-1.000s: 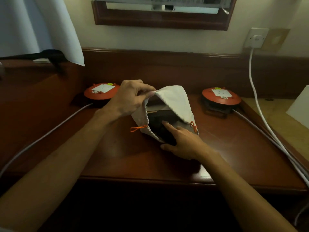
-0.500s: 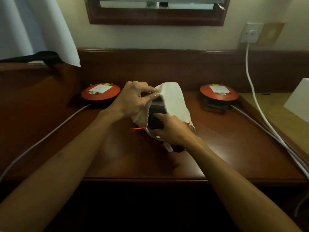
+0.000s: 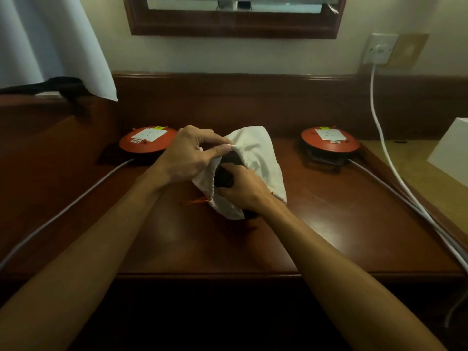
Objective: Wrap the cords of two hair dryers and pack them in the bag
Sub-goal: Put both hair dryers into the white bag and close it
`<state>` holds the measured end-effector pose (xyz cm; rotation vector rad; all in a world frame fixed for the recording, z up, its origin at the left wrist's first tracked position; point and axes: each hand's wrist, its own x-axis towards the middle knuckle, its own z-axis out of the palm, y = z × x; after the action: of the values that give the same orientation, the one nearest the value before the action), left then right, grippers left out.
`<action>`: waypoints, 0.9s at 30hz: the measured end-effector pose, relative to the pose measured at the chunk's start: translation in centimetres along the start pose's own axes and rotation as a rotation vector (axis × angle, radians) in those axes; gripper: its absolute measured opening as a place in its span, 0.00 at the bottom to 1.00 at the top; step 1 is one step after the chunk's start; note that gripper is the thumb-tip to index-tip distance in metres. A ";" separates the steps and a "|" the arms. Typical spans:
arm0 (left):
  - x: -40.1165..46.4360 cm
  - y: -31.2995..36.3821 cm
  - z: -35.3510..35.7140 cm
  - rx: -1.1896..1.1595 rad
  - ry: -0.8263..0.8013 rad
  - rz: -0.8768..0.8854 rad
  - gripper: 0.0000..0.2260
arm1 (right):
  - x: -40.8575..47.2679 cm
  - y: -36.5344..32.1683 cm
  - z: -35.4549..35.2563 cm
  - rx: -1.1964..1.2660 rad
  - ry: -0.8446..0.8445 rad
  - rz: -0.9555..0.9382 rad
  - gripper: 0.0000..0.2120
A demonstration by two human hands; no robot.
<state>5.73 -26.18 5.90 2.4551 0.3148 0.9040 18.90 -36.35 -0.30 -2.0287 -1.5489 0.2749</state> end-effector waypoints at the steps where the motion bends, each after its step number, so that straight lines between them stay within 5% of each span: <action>1: -0.1 0.1 0.0 -0.016 0.003 -0.001 0.10 | 0.5 0.3 0.6 0.042 0.004 0.009 0.26; 4: -0.6 0.2 0.6 -0.056 -0.023 -0.020 0.09 | 1.7 0.6 1.4 0.296 0.037 0.023 0.18; 7: -1.2 -0.4 1.0 -0.064 -0.065 -0.033 0.09 | 1.9 0.7 1.3 0.589 -0.124 0.240 0.18; 12: -1.6 -1.4 0.2 -0.148 -0.030 -0.101 0.08 | 0.8 2.6 1.2 0.525 -0.269 0.052 0.40; 15: -1.5 -1.6 0.1 -0.169 -0.028 -0.162 0.08 | 0.2 4.0 1.7 0.418 -0.357 0.041 0.42; 22: -2.2 -1.3 1.8 -0.099 -0.154 -0.187 0.09 | -1.7 2.8 4.0 0.062 -0.116 -0.093 0.17; 27: -4.7 -2.4 2.4 -0.086 -0.241 -0.289 0.09 | -3.9 4.3 3.1 -0.139 0.168 -0.229 0.10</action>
<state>3.70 -26.79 0.52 2.3296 0.5156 0.4857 19.67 -39.77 -5.85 -1.8991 -1.7130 -0.0915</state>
